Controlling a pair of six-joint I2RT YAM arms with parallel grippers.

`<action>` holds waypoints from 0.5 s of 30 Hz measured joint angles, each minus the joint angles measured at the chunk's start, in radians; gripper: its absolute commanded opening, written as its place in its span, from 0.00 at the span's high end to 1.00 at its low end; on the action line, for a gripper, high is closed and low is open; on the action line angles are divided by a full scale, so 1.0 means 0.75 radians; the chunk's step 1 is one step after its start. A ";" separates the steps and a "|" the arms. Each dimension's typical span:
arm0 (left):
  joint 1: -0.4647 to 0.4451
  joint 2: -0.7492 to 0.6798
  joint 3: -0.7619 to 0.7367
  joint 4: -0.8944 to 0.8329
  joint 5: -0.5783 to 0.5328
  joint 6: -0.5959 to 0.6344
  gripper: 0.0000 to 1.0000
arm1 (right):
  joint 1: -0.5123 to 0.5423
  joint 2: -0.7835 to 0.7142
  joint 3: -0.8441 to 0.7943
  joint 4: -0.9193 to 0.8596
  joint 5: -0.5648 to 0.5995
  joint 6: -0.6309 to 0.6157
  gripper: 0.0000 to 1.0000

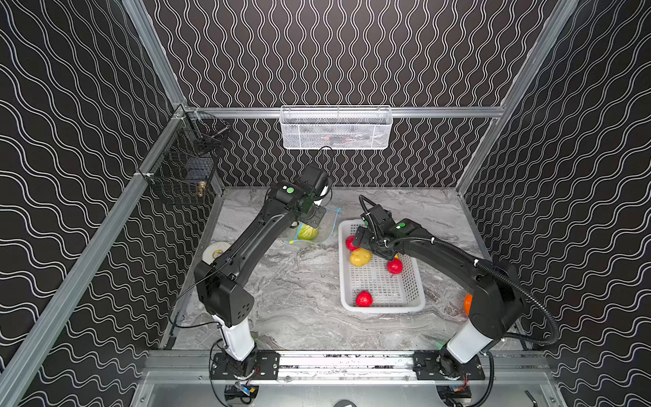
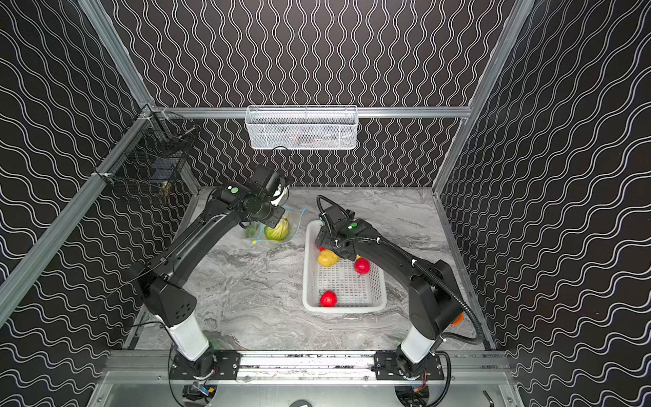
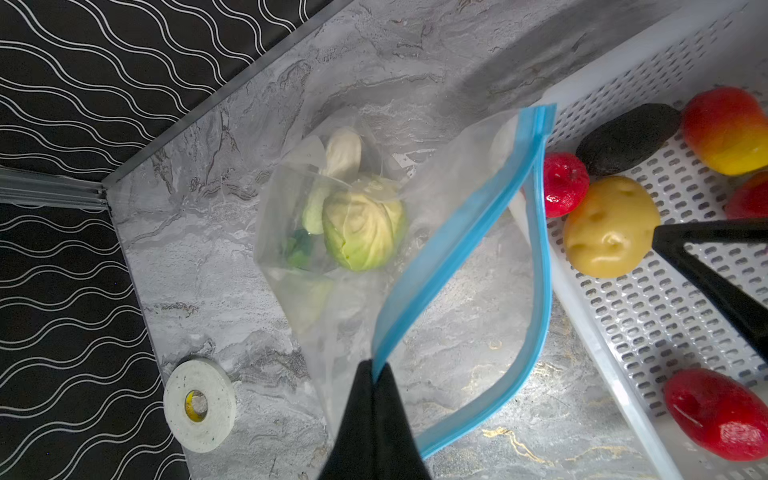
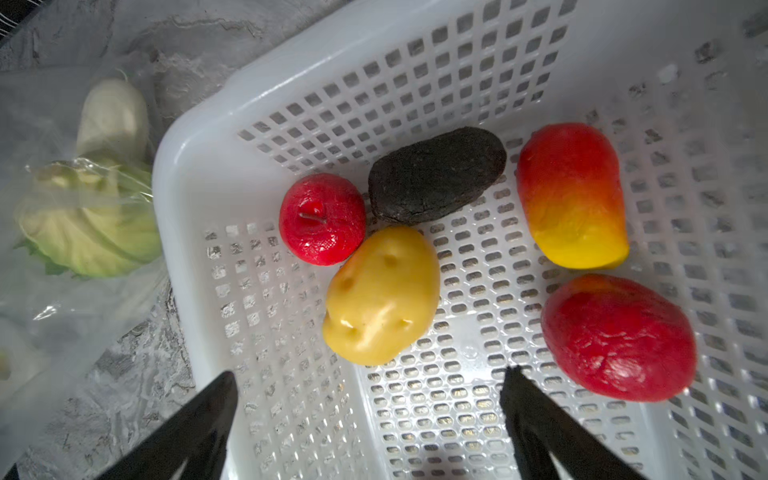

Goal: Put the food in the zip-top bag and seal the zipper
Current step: 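Raise the right gripper out of the bag and move it over the basket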

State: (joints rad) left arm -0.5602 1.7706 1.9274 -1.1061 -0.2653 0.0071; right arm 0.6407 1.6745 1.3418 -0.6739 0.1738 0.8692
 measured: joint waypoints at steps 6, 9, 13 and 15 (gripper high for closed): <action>0.000 -0.001 -0.005 0.007 0.000 0.001 1.00 | -0.001 0.005 -0.015 -0.010 0.002 0.049 0.02; 0.000 0.008 0.004 0.006 -0.001 0.001 1.00 | -0.001 0.013 -0.028 -0.009 0.001 0.069 0.03; 0.000 0.016 0.016 0.006 -0.001 0.001 1.00 | -0.001 0.041 -0.033 -0.017 0.007 0.091 0.03; 0.000 0.016 0.016 0.006 -0.001 0.001 1.00 | -0.001 0.054 -0.033 -0.021 0.008 0.107 0.03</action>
State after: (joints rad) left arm -0.5602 1.7828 1.9392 -1.1015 -0.2657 0.0074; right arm 0.6403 1.7149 1.3170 -0.6895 0.1795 0.9493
